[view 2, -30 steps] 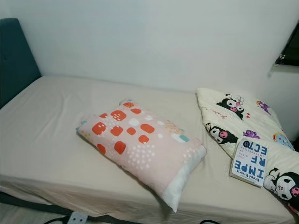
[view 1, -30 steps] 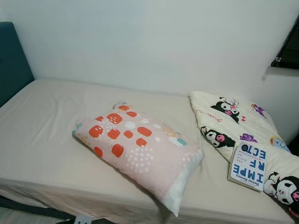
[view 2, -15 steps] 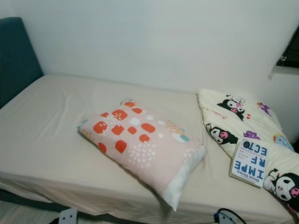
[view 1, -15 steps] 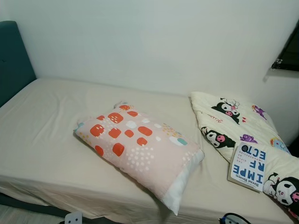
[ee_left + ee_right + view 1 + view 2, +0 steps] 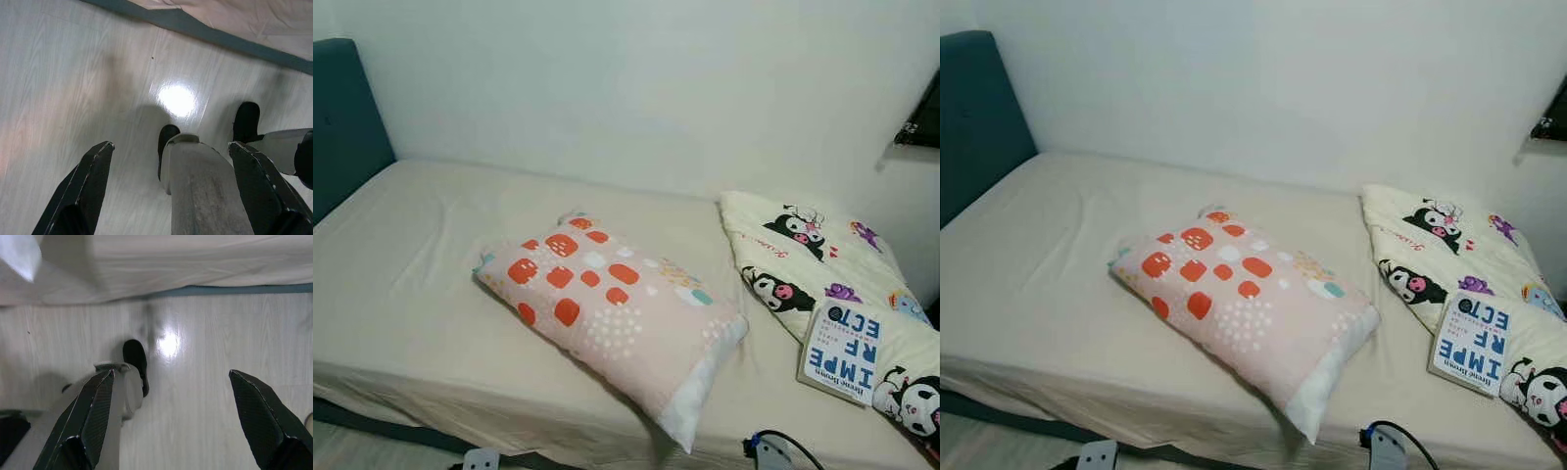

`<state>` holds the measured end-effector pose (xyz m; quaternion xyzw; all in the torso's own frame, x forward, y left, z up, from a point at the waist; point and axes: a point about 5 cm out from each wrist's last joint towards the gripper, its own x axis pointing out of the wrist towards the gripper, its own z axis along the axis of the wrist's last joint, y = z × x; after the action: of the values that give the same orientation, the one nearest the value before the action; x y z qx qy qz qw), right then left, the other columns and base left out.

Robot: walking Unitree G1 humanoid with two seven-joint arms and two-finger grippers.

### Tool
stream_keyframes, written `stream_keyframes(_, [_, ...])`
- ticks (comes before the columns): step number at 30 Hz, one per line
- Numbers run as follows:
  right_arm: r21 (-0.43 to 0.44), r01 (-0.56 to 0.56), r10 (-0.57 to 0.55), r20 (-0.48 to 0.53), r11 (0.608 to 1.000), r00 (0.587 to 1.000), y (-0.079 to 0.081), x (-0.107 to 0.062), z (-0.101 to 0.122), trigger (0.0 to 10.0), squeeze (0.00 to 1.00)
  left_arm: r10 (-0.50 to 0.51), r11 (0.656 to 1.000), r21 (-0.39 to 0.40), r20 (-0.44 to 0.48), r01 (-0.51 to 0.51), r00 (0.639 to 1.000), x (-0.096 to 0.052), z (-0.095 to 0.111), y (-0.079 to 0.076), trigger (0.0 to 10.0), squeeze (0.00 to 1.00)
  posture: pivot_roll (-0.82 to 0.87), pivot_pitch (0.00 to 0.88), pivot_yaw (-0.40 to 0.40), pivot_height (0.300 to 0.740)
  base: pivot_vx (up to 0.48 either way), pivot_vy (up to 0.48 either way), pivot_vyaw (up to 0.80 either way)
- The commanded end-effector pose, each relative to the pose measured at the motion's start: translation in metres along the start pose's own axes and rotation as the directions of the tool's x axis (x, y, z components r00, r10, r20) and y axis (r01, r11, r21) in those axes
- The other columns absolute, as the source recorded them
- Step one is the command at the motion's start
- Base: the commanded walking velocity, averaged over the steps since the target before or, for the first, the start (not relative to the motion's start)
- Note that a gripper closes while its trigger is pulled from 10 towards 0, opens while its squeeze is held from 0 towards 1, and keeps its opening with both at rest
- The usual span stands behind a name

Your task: Clean up the room

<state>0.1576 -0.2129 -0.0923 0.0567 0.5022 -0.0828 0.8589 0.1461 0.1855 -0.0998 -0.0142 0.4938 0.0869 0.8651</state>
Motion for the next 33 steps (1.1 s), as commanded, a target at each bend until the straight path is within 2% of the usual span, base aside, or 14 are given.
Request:
stream_keyframes(1, [-0.018, -0.002, 0.001, -0.020, 1.000, 1.000, -0.001, 0.000, -0.004, 10.0, 0.00, 0.009, 1.000, 0.020, -0.012, -0.009, 1.000, 0.000, -0.001, 0.003, 10.0, 0.00, 0.07, 0.000, -0.090, 0.740, 0.000, 0.000, 0.00])
stream_keyframes(11, [-0.038, 0.001, -0.002, -0.025, 0.999, 1.000, 0.002, 0.001, 0.002, 10.0, 0.00, -0.001, 1.000, 0.031, -0.010, 0.001, 1.000, 0.000, 0.000, 0.003, 10.0, 0.00, 0.06, 0.000, -0.087, 0.740, 0.000, 0.000, 0.00])
stream_keyframes(15, [-0.040, 0.000, -0.001, -0.027, 0.999, 1.000, 0.002, 0.001, 0.002, 10.0, 0.00, -0.003, 0.999, 0.033, -0.010, 0.003, 1.000, 0.000, 0.000, 0.003, 10.0, 0.00, 0.06, 0.000, -0.087, 0.740, 0.000, 0.000, -0.61])
stream_keyframes(20, [-0.039, 0.006, -0.007, -0.034, 0.999, 0.999, 0.001, 0.001, 0.000, 10.0, 0.00, -0.002, 0.999, 0.040, -0.009, 0.002, 1.000, 0.000, 0.000, 0.003, 10.0, 0.00, 0.06, 0.000, -0.085, 0.740, 0.000, 0.000, -0.64])
stream_keyframes(30, [-0.047, 0.007, -0.009, -0.045, 0.999, 0.999, -0.001, 0.000, -0.005, 10.0, 0.00, 0.003, 0.999, 0.036, -0.011, -0.003, 1.000, 0.000, 0.000, 0.003, 10.0, 0.00, 0.06, 0.000, -0.088, 0.740, 0.000, 0.000, 0.00])
stream_keyframes(33, [-0.052, 0.007, -0.011, -0.061, 0.999, 0.998, -0.005, -0.002, -0.012, 10.0, 0.00, 0.005, 0.999, 0.038, -0.014, -0.004, 1.000, 0.000, 0.000, 0.004, 10.0, 0.00, 0.06, 0.000, -0.084, 0.740, 0.000, 0.000, 0.00])
